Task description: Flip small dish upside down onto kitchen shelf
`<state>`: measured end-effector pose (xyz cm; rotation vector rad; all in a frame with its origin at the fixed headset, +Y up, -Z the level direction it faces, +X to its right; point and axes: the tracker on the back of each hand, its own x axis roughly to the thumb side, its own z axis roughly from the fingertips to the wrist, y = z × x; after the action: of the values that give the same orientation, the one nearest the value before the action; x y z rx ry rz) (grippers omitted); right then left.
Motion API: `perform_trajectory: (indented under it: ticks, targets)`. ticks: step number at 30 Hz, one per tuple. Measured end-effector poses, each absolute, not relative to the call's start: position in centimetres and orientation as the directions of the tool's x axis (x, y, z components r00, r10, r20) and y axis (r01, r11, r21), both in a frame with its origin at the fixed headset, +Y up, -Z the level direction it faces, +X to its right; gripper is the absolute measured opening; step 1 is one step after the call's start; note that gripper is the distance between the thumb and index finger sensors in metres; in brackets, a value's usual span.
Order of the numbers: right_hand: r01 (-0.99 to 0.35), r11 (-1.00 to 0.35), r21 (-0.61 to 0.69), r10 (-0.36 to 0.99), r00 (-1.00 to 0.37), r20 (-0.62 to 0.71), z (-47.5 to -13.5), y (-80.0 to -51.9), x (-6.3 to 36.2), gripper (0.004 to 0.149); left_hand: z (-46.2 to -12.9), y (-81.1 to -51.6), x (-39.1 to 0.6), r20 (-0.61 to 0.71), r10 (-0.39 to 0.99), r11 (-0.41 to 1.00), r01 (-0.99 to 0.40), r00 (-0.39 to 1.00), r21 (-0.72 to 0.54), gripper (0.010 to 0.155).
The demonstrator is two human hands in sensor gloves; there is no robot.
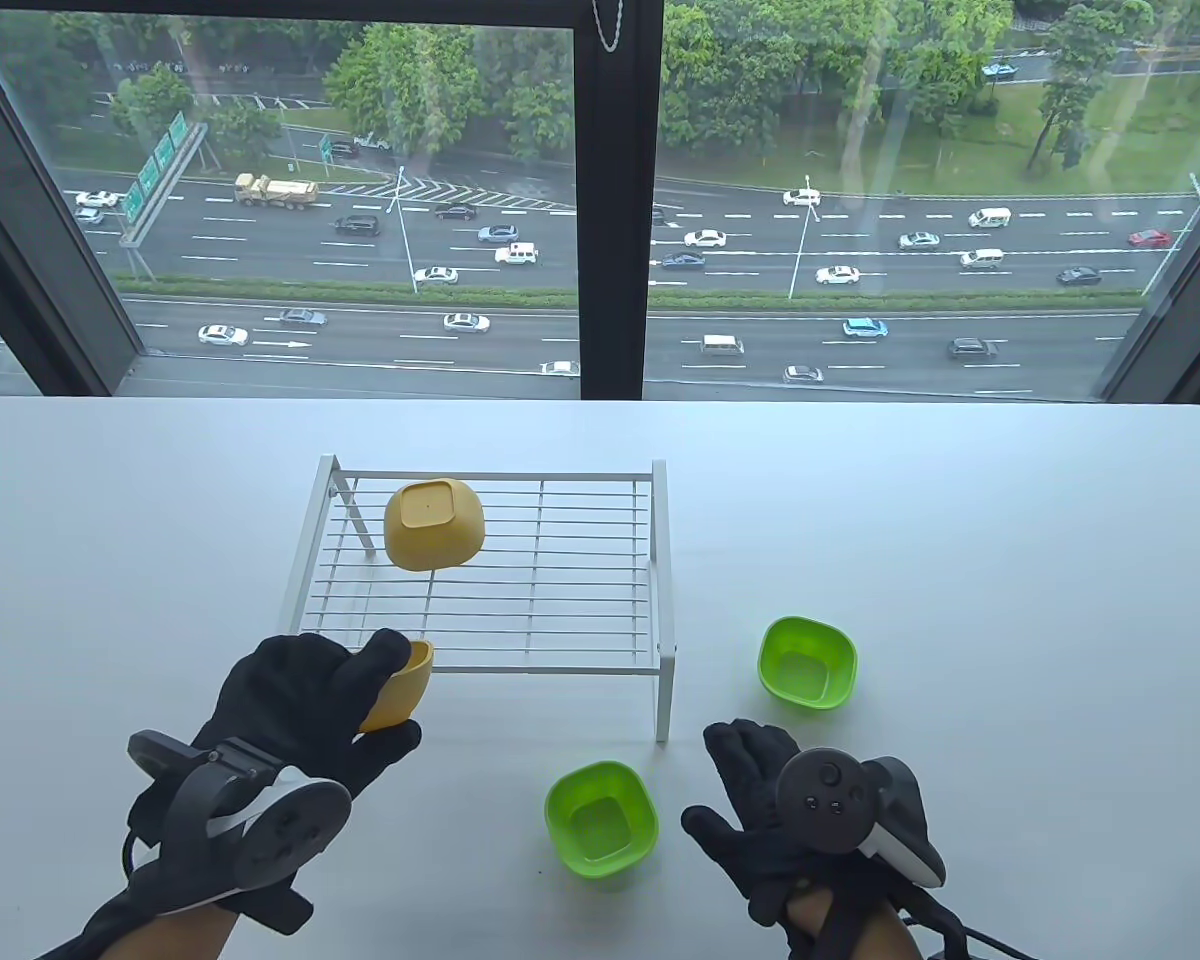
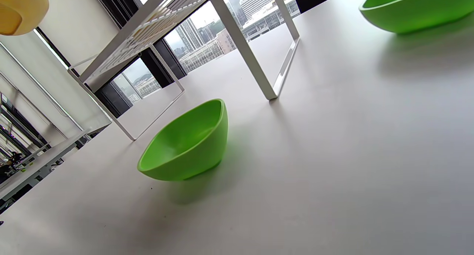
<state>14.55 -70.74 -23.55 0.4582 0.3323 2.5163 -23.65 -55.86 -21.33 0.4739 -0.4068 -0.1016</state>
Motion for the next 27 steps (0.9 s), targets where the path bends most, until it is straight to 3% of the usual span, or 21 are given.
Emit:
perform_trajectory:
  ticks: [16,27]
  targets:
    - [-0.465,-0.836,0.292,0.539,-0.796,0.277,-23.4,-70.4,14.4,0.084,-20.6,-56.9,-24.2,0.293,-0.212,0.889,0.059,0.932,0.454,0.079]
    - [-0.458,-0.845,0.276,0.526,-0.802,0.281,-23.3,-70.3,14.4,0.084,-21.7,-56.0,-23.4,0.218,-0.227,0.892,0.112,0.949,0.439,0.079]
